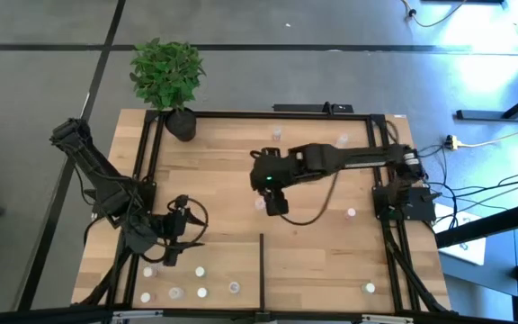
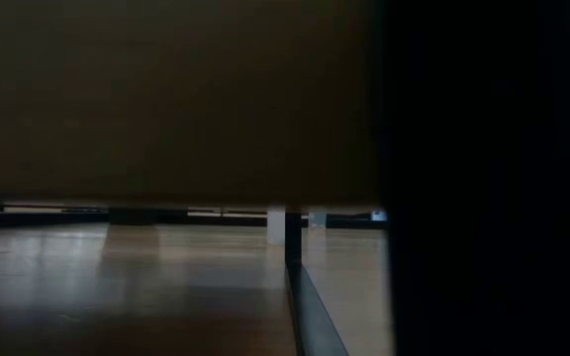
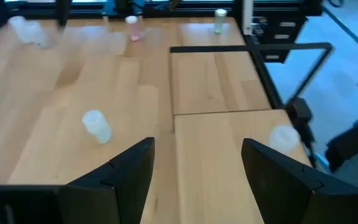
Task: Pick and place medicine bottles onto shelf by color
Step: Put the bottom white pill bottle on the shelf aligned with the other white pill bottle
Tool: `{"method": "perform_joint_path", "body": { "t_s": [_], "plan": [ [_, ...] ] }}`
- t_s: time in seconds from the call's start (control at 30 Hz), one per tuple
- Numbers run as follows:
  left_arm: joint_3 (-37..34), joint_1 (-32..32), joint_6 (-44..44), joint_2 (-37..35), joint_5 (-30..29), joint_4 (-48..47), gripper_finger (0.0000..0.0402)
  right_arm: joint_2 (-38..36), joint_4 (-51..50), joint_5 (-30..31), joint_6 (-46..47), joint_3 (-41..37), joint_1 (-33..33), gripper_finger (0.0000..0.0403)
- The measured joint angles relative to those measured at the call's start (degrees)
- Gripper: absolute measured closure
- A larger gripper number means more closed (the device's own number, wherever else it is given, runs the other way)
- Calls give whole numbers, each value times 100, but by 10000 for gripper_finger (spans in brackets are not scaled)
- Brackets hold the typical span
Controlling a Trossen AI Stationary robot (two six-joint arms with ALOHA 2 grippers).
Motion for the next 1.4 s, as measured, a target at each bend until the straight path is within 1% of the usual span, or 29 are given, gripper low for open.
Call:
{"method": "perform_joint_path", "body": {
  "t_s": [0.13, 0.3, 0.4, 0.47, 0.57, 0.67, 0.77, 0.9, 0.97, 1.07, 1.17, 1.4],
  "plan": [
    [0, 479, 172, 2, 87, -15, 166, -317, 9, 3, -1, 0, 156, 166],
    [0, 1144, 448, 39, 621, 28, 166, -503, -26, 10, -18, 0, 337, 166],
    [0, 1513, 559, 172, 808, 107, 166, -552, -116, 9, -18, -4, 385, 166],
    [0, 1732, 558, 322, 867, 173, 166, -604, -202, 17, -8, -4, 396, 166],
    [0, 2032, 551, 595, 1195, 345, 166, -745, -335, 96, 7, -4, 396, 166],
    [0, 2327, 425, 896, 1613, 476, 166, -903, -363, 451, 114, -6, 398, 166],
    [0, 2622, 360, 1198, 1777, 539, 166, -1083, -395, 740, 147, -7, 395, 166],
    [0, 3006, 503, 1588, 1881, 629, 166, -1184, -393, 759, 152, -7, 395, 166],
    [0, 3192, 621, 1791, 2054, 843, 166, -1208, -418, 757, 148, -8, 397, 166],
    [0, 3372, 883, 2128, 2368, 1326, 166, -1226, -417, 758, 144, -9, 396, 166],
    [0, 3462, 1060, 2414, 2410, 1738, 166, -1224, -418, 758, 141, -9, 396, 166],
    [2, 3591, 1091, 2675, 2406, 1794, 166, -1224, -413, 757, 134, -9, 396, 166]
  ]
}}
